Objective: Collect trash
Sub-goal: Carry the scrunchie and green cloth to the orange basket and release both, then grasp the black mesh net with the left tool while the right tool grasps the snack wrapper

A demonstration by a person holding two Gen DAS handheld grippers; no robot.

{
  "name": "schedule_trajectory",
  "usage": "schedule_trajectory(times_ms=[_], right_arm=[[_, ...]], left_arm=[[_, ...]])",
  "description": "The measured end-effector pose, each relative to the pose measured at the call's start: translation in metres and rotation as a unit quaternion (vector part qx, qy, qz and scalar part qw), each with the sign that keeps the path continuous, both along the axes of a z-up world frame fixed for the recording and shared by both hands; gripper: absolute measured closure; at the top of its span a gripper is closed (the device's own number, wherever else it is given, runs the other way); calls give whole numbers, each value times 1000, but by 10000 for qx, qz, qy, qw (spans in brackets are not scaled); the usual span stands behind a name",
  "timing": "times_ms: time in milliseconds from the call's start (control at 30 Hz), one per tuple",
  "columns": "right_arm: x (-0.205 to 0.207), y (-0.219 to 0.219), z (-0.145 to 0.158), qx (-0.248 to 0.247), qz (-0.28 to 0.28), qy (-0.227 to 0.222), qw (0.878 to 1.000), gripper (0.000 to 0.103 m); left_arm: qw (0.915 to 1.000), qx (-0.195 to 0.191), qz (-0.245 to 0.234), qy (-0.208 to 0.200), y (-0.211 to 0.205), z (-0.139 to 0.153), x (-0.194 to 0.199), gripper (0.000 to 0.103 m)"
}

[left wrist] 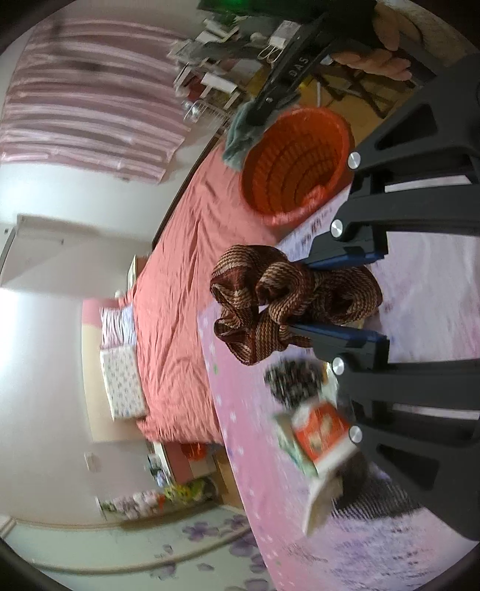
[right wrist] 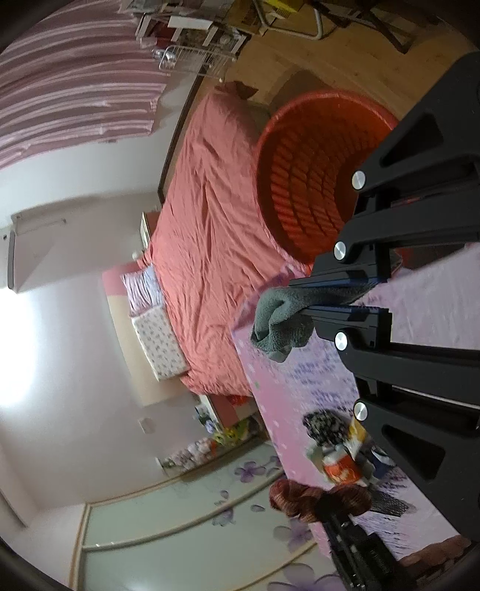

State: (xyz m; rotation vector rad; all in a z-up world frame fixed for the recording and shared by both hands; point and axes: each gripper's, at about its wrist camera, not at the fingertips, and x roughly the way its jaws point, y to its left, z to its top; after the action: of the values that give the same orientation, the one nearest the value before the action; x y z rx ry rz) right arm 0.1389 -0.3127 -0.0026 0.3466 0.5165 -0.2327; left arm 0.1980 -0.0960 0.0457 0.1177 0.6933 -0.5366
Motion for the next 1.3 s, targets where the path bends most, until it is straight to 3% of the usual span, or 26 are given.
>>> schedule_trajectory(times_ms=[600, 767, 833, 867, 933, 1100, 1300], right_arm=[[1, -97, -32, 479, -740, 95, 9961, 95], [9, -115, -48, 689, -762, 165, 9946, 89], [11, -119, -55, 761, -776, 220, 9938, 77], [9, -120, -59, 794, -806, 240, 9933, 67], [6, -123, -62, 825, -856, 237, 9926, 57], [1, -119, -63, 784, -913, 306, 9923, 54], [2, -101, -51, 400, -802, 326, 9954, 42]], left_arm=[[9893, 23, -1402, 404, -175, -53, 16, 75], [9883, 209, -1441, 442, -208, -76, 24, 61], [9891, 337, -1371, 430, -212, -84, 26, 52], [9895, 388, -1321, 431, -213, -88, 28, 49], [9900, 458, -1247, 474, -212, -95, 31, 46], [9923, 626, -976, 428, -190, -106, 38, 34], [9955, 700, -623, 134, -141, -101, 32, 13]])
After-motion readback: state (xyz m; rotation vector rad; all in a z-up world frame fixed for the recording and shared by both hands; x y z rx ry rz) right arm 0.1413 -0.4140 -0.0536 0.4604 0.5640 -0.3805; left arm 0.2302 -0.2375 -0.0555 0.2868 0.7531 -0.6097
